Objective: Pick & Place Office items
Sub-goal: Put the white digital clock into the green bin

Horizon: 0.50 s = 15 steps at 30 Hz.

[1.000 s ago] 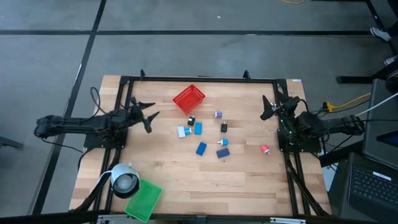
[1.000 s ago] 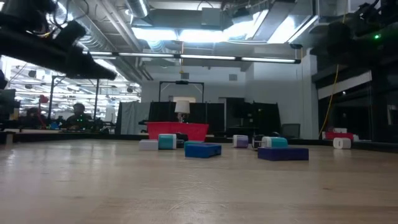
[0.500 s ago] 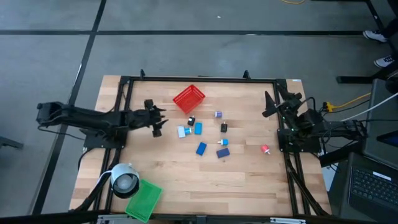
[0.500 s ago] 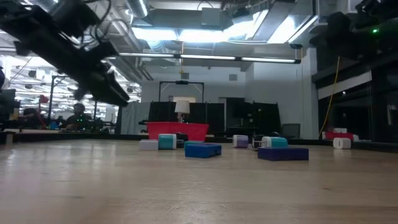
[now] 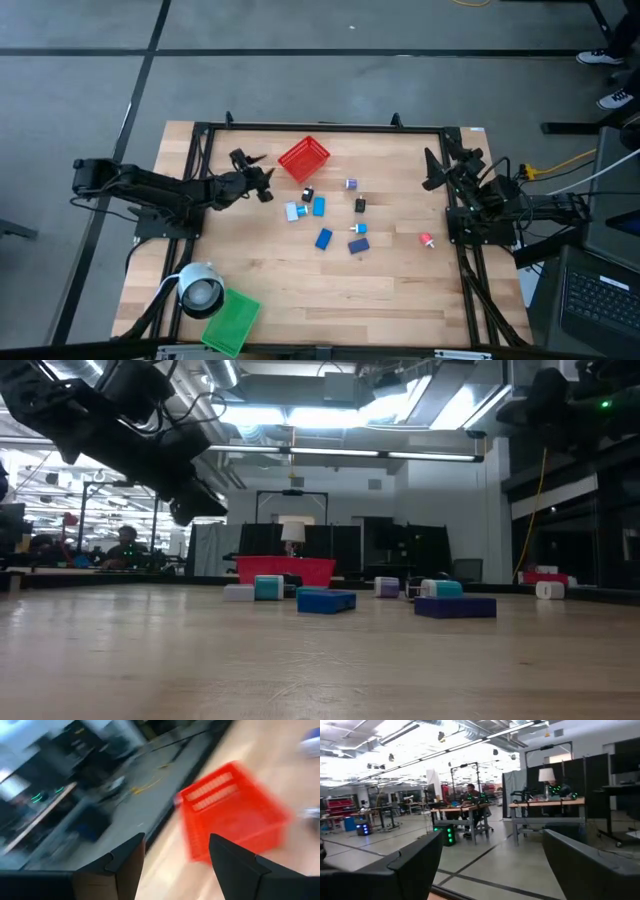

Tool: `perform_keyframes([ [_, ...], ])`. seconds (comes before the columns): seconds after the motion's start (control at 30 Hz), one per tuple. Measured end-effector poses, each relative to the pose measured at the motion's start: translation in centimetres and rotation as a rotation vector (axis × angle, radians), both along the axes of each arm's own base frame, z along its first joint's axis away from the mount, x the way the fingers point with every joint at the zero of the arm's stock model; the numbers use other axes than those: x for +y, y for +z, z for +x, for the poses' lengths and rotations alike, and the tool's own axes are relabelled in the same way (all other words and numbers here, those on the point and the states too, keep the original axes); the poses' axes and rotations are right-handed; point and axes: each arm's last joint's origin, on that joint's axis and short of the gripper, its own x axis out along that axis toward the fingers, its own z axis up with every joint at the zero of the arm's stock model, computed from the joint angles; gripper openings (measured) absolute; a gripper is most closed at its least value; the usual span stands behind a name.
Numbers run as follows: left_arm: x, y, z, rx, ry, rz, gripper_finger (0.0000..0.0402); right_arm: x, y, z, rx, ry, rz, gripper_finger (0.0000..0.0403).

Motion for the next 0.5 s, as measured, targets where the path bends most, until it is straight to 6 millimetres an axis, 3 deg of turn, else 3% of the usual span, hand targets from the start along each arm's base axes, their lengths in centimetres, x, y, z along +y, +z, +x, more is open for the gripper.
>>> perform_keyframes([
  [0.17, -0.1, -0.1, 0.1, -0.138, -0.013, -0.122, 0.0209, 0.1, 0.0, 0.1, -0.003, 0.046, -0.016, 0.0345],
  [0.5, -1.2, -0.7, 0.9, -0.054, -0.429, -0.248, 0.0233, 0.3, 0.0, 0.4, -0.066, 0.176, -0.002, 0.0345],
])
